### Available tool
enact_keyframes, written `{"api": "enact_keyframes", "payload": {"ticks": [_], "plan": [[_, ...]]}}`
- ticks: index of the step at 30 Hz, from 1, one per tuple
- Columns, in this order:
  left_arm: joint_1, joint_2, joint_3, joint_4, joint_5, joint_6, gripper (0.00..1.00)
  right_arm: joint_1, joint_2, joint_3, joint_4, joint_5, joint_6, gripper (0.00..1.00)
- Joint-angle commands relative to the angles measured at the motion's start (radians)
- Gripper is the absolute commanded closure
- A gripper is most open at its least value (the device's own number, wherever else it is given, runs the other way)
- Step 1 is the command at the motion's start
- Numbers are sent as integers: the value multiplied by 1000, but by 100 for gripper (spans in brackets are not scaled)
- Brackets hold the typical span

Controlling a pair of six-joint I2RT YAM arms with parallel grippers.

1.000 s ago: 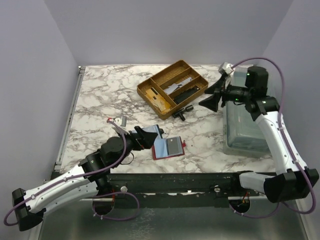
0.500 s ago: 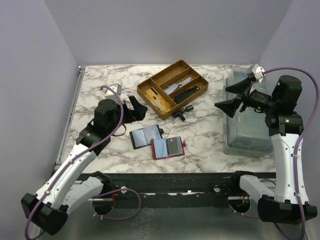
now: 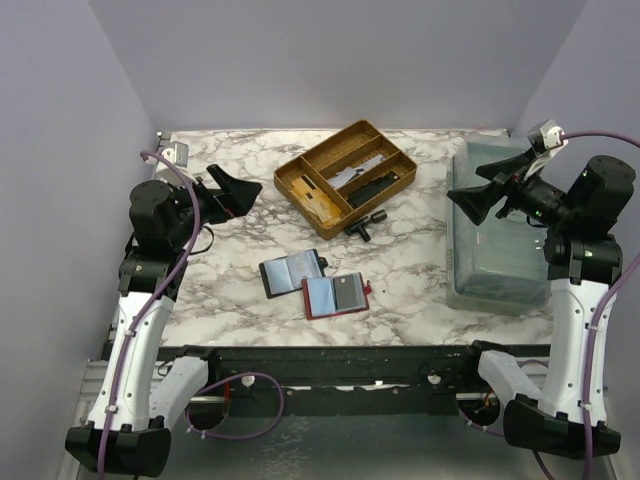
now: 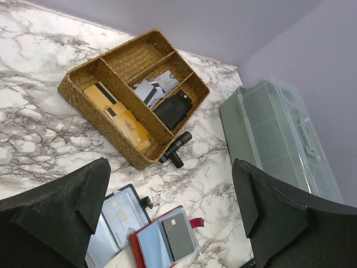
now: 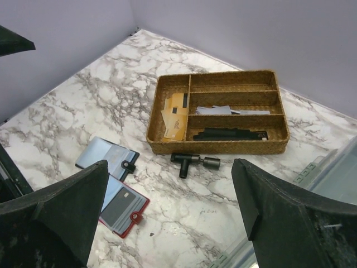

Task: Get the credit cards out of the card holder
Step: Reset both arms

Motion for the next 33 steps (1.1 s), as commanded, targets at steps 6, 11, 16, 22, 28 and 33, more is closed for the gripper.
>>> {"api": "enact_keyframes", "payload": {"ticks": [6,11,16,22,28,33], "plan": [[6,-53,3,-57,62,9,1,-29,-22,19,26,83,171,1],[7,-66,-21,-46,92,-17,1,-30,-28,26,14,95,200,1],[6,-82,-36,-46,96,-9,1,-44,-42,13,20,92,231,1],[6,-115,-58,-47,101,-8,1,-63,-53,-11,40,45,241,1],[6,-123,-63,-44,115,-25,1,-79,-67,-16,36,46,240,1],[6,-140,-71,-43,112,-23,1,-85,-71,-24,43,49,238,1]]}}
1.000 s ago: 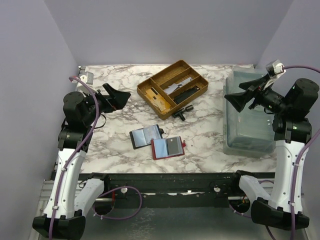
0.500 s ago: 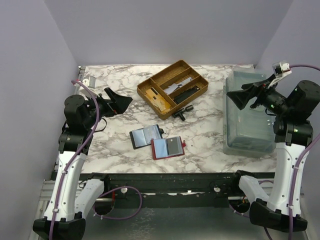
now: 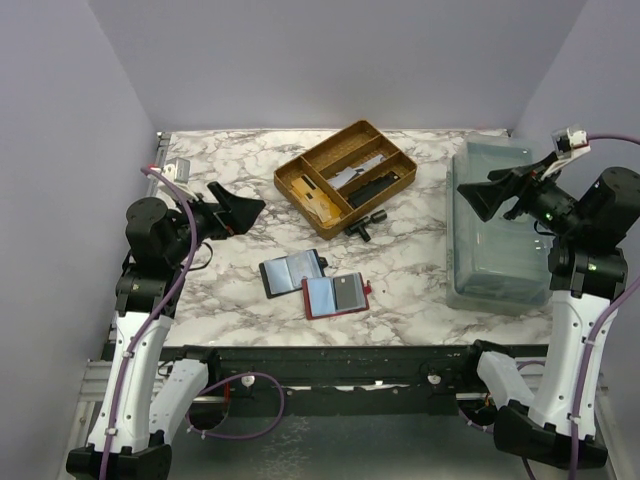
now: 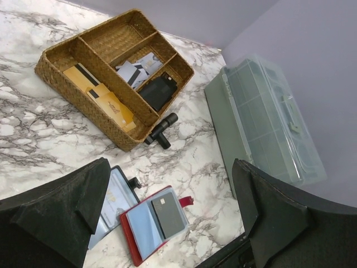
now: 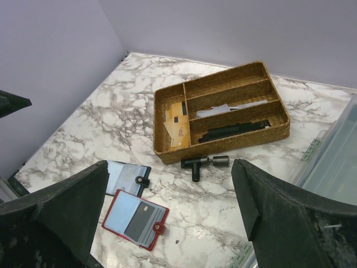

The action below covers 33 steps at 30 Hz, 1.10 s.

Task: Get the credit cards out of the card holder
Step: Reset both arms

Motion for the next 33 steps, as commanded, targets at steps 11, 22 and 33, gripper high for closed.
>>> {"api": "enact_keyframes", "payload": {"ticks": [11,22,33], "plan": [[5,-37,-26,-8,23,2,1,-16,-19,-21,25,-9,9,1],[5,-49,-35,-13,23,6,1,-24,-22,-19,25,-11,8,1],[6,-55,-43,-21,18,12,1,-25,-24,-25,29,0,13,1]]}}
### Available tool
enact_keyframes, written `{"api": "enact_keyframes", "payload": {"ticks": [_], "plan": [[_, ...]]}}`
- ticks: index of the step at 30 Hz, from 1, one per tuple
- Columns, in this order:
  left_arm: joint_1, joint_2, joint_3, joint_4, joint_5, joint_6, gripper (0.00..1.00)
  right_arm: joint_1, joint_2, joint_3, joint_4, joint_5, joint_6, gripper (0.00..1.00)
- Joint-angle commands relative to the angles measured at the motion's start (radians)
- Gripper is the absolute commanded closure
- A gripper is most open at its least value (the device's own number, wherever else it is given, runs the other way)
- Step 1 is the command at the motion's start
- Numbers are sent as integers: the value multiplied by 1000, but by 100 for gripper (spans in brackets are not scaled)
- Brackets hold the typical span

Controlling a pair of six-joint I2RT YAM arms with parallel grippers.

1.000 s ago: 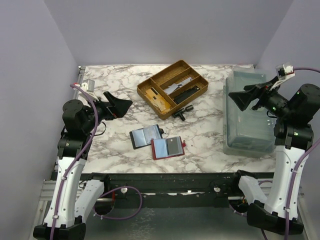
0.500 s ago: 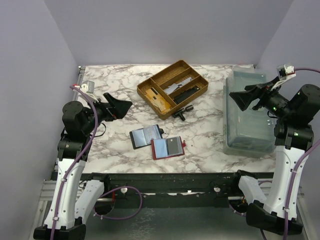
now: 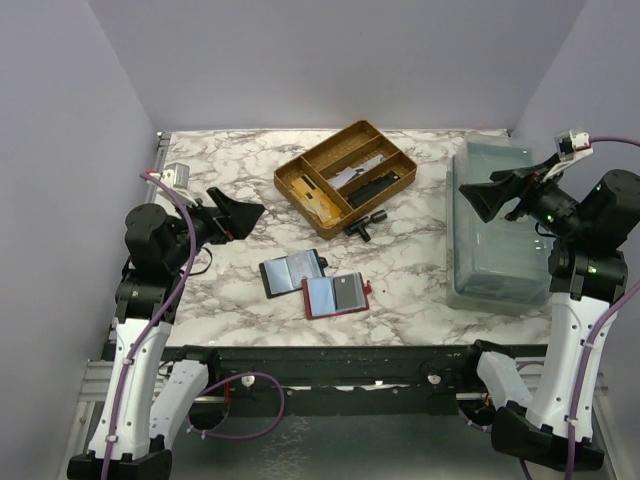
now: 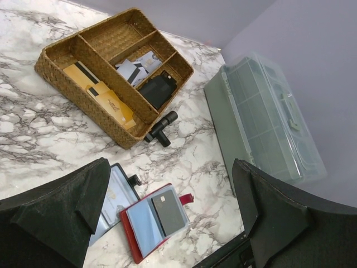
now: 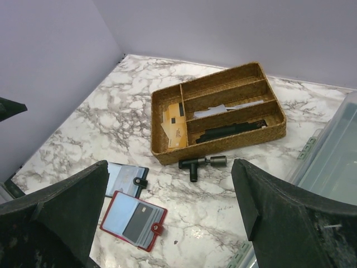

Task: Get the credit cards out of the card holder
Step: Reset both arms

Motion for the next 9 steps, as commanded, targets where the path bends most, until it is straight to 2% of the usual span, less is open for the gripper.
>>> {"api": "enact_keyframes", "payload": {"ticks": [1,9], "plan": [[6,-16,-17,-19,18,13,1,-6,-8,-12,26,1,11,1],[6,-25,-22,-22,16,18,1,-10,-7,-20,30,-2,12,1]]}}
